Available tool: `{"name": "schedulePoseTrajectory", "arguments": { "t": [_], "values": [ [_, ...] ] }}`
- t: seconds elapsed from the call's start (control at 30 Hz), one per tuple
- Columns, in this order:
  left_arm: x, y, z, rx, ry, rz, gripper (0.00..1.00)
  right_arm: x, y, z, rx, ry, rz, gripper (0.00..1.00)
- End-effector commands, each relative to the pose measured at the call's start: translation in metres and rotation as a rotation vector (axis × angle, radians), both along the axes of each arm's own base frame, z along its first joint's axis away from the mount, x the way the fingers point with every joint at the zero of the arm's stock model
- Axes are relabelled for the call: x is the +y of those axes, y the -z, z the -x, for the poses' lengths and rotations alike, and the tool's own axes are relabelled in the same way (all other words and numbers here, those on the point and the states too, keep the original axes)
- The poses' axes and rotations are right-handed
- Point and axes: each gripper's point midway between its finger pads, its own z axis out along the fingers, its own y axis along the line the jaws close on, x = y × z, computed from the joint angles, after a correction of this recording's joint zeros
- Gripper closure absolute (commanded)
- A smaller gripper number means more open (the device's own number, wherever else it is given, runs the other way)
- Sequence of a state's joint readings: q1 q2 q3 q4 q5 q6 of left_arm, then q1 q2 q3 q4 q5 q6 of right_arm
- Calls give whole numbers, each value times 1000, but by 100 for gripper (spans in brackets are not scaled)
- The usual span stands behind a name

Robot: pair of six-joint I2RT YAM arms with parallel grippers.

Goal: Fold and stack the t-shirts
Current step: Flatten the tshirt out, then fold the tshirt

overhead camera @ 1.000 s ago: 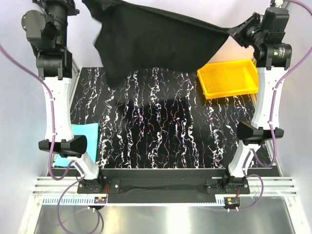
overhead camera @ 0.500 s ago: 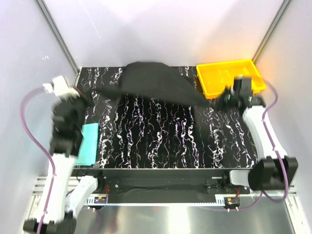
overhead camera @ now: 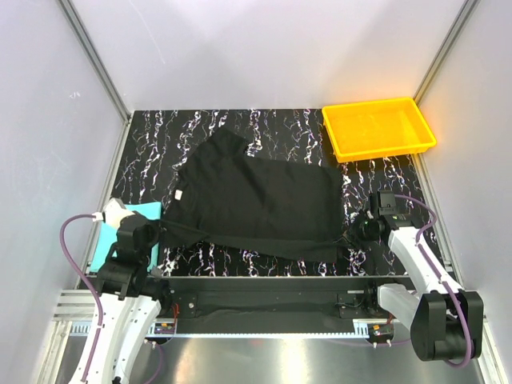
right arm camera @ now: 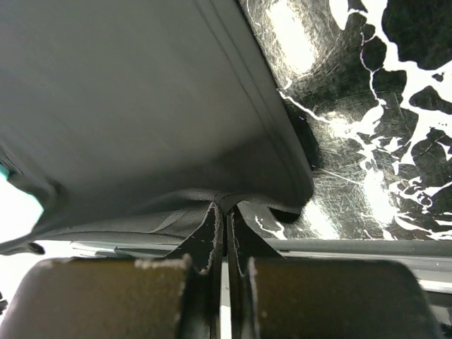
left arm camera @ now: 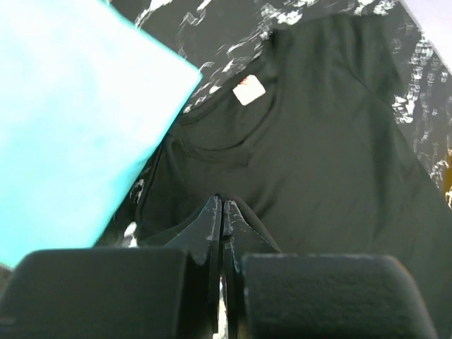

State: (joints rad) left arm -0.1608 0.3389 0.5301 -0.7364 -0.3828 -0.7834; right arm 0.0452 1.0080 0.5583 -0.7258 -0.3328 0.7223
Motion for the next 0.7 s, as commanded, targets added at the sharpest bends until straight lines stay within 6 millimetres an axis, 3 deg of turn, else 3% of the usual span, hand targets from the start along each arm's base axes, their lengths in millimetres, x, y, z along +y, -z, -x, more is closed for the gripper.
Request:
{"name": "schedulePoseTrajectory", "arguments": {
  "t": [0.0, 0.2, 0.5, 0.67],
  "values": [
    [5, 4, 6, 35, -136, 113, 100, -4, 0, -9, -16, 37, 25, 100],
    [-8, 23, 9, 123, -114, 170, 100, 4, 18, 8, 129, 17, -22, 100],
    [-8, 14, 6, 144, -68, 117, 100, 0, 18, 23, 132, 50, -3, 100],
    [-18, 7, -9, 154, 10, 99, 100, -2, 18, 19, 125, 47, 12, 100]
  ]
}}
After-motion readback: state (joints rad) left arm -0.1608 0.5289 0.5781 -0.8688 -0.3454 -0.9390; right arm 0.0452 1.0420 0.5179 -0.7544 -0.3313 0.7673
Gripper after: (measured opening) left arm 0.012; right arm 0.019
